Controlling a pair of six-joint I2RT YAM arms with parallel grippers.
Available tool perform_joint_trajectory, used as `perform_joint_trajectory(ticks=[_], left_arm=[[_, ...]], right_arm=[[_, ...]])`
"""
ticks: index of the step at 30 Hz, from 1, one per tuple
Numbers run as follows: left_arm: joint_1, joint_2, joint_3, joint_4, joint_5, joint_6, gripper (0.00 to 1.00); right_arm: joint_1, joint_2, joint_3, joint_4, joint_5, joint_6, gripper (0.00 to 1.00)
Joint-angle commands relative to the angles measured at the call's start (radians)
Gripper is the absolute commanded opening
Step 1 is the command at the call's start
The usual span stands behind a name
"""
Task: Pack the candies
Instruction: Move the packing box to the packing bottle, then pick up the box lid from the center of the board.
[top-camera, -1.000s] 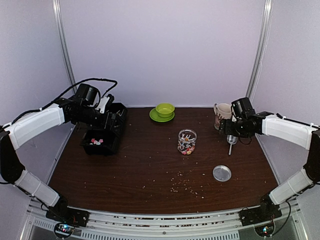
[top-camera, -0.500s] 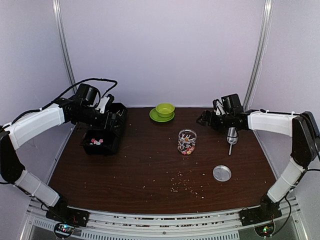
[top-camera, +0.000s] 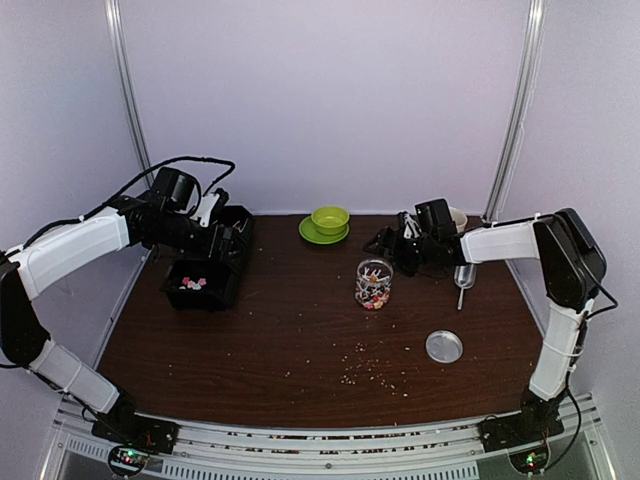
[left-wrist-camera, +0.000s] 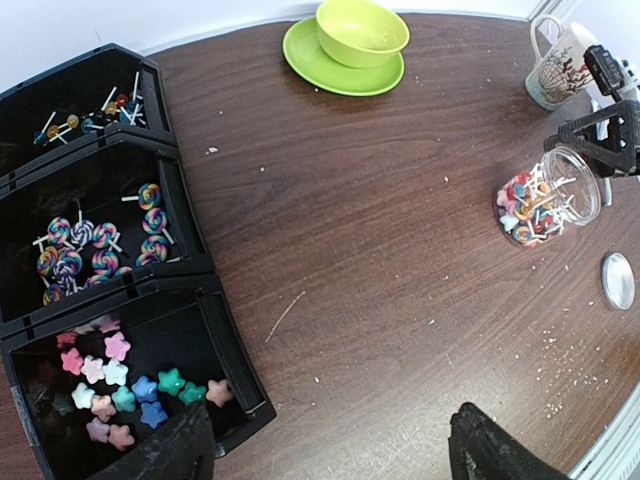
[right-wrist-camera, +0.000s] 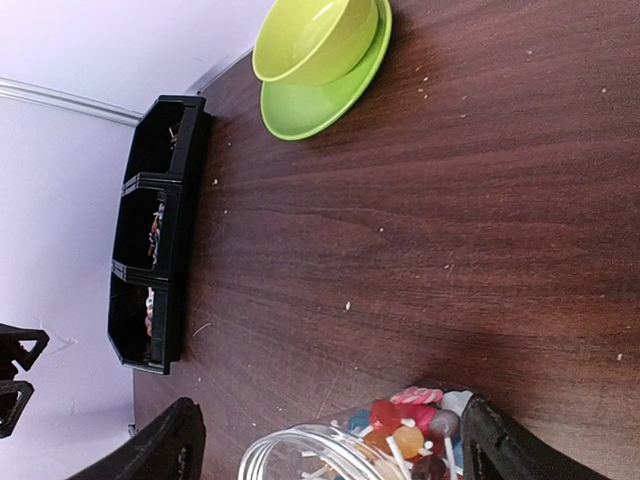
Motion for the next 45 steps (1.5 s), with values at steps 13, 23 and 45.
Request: perform_joint_trajectory(ticks=[13,23,45], left_arm=[[-0.003,0.011,0.011,0.023,0.003,0.014,0.83],[-0.005,0.004,0.010,0.022,0.003,0.014,0.83],[-0.004,0.004,0.011,0.022,0.015,0.008,0.84]], right_arm=[[0.108,0.008,-0.048,0.089,-0.103,0.029,0.85],[0.166,-0.078,-0.031,-0.091,-0.031,-0.119,0.87],[0.314,-0.503,-0.165,-0.764,0.773,-0.293,0.83]])
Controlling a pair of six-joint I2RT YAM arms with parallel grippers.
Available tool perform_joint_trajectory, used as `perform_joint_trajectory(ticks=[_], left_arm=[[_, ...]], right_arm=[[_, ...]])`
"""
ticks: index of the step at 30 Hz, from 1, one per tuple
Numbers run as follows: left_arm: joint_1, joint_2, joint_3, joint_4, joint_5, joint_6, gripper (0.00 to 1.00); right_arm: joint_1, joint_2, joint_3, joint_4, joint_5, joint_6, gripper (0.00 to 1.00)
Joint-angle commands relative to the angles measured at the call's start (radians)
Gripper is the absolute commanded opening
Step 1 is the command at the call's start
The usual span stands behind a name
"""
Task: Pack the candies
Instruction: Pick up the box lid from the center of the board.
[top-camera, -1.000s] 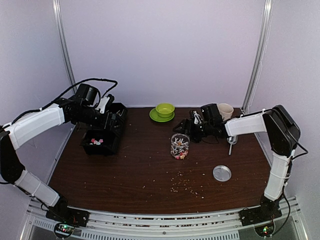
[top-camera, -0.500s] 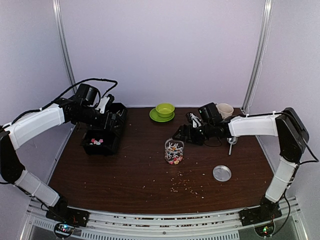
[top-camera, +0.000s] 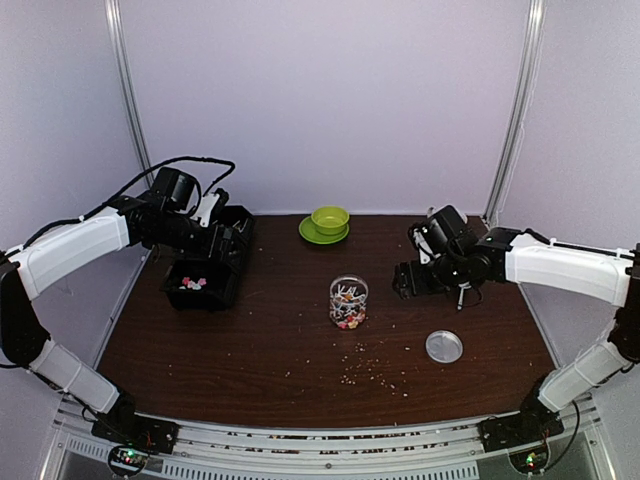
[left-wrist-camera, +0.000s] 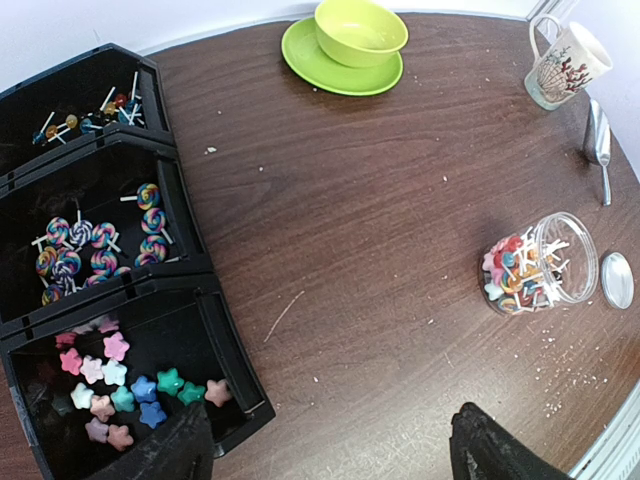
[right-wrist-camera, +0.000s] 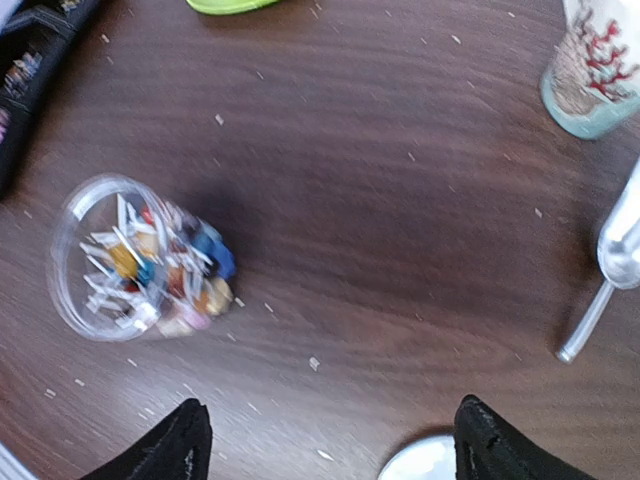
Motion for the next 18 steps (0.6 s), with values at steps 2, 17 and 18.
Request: perform_joint_trajectory(ticks=[2,17,18], left_arm=[[-0.004,0.005,0.011,0.023,0.013,0.008,0.84],[-0.004,-0.006,0.011,0.020,0.011,0.008,0.84],[-0.004,-0.007,0.011,0.019,0.009,0.008,0.83]], right_arm=[[0.078,-0.054,-0.042,-0.194,0.249,0.063,0.82],[0.229,0.017,-0.125,-0.215,0.394,0.252,0.64],[0.235,0.027,-0.129,-0.209,0.387,0.257,0.62]])
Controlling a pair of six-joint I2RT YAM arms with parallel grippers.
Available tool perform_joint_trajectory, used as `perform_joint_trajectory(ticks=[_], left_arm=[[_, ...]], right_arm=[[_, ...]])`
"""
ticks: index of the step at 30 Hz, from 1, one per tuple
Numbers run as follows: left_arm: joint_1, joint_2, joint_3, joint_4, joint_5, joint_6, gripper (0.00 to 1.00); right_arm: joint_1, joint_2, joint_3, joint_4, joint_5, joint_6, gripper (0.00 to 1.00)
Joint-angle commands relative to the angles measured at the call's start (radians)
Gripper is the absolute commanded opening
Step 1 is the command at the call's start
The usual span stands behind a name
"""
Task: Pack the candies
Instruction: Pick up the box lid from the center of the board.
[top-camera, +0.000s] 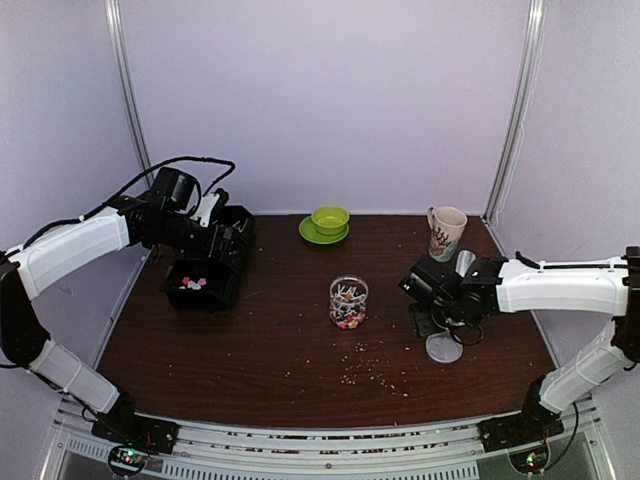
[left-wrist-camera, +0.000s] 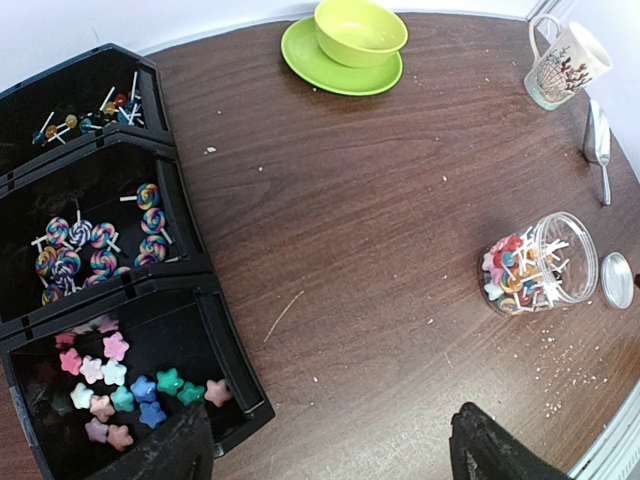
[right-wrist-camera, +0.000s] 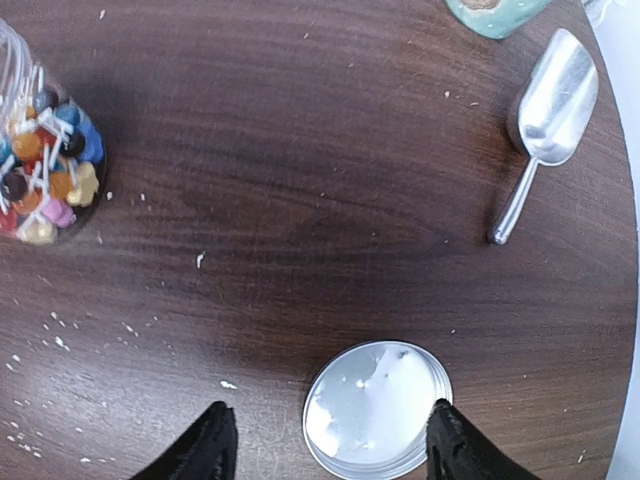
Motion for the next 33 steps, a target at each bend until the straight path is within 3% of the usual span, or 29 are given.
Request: perform_joint_trajectory(ticks=[1,14,33], left_arm=[[-0.004,-0.007,0.011,0.019,0.007,0.009,0.84],[-0.005,-0.006,0.011,0.017,0.007,0.010,0.84],[-0.004,-0.006,0.011,0.019,0.013,0.007,0.84]], right_arm=[[0.027,0.050,-0.016,0.004,0.039,0.056,0.61],[0.069,0.158,-0.069,0.075,0.011,0.114,0.53],[0.069,0.264,-0.067,0.082,0.108,0.156,0.33]])
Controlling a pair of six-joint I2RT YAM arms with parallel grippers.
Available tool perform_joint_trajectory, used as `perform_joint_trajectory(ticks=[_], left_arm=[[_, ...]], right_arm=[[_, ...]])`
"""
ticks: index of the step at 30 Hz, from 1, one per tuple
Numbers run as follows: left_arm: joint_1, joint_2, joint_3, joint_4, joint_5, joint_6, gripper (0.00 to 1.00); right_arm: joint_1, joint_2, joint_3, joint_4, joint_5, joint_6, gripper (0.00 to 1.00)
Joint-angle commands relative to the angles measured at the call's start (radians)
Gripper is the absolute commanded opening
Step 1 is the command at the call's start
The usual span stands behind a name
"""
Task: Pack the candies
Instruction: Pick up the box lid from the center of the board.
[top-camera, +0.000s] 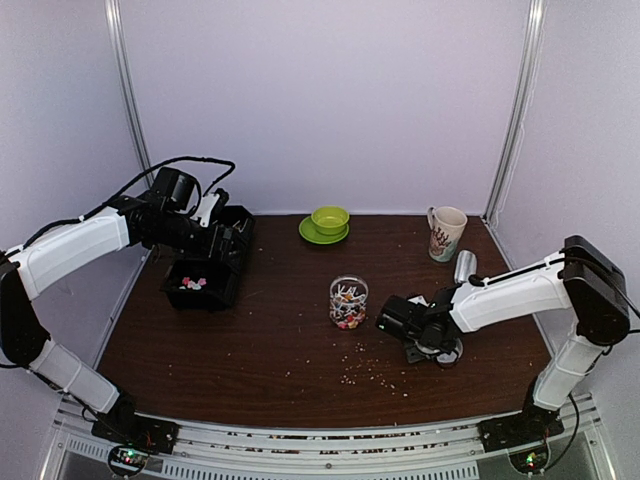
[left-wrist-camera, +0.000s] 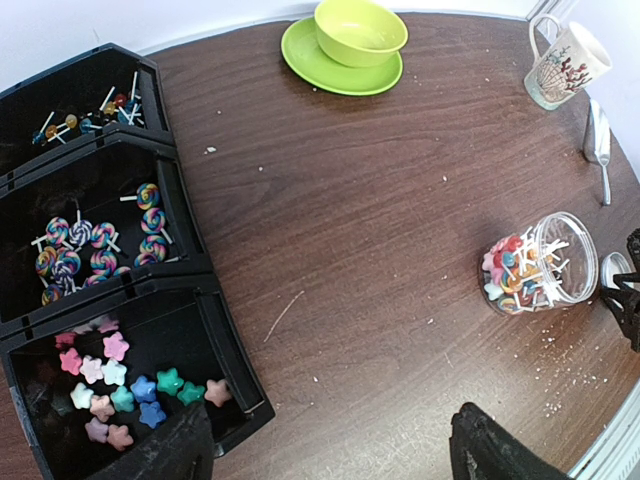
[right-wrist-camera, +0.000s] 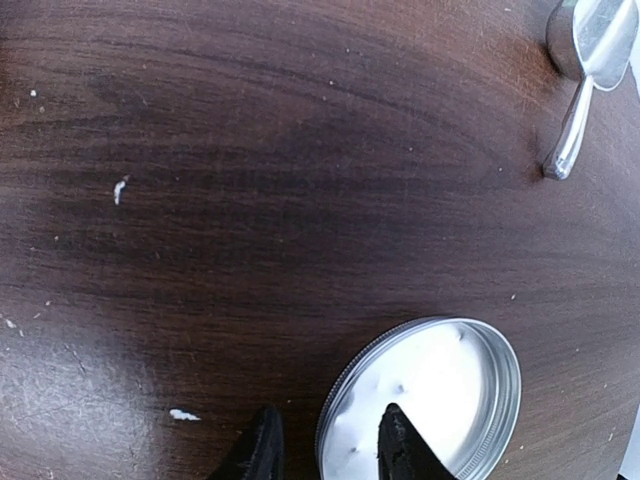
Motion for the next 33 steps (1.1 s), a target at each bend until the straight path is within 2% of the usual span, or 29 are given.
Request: perform_joint_trajectory(ticks=[1,8,24,33], left_arm=[[-0.004,-0.006,0.011,0.018,0.014,0.006,0.83],[-0.004,-0.004,0.011,0.019,0.014,0.006,0.83],[-0.004,0.000,0.011,0.019,0.019,0.005,0.83],[-0.004,-0.001,0.011,0.018,0.022,0.005,0.84]], right_arm=[[0.006,0.008,-0.009,0.005,0.061,0.023,0.32],[0.006,0.036,-0.004,0.011,0.071,0.022,0.29],[0.010,0.038,0.003,-0.001,0.090,0.031,0.06],[0.056,0.007,0.070,-0.087,0.123,0.037,0.01]])
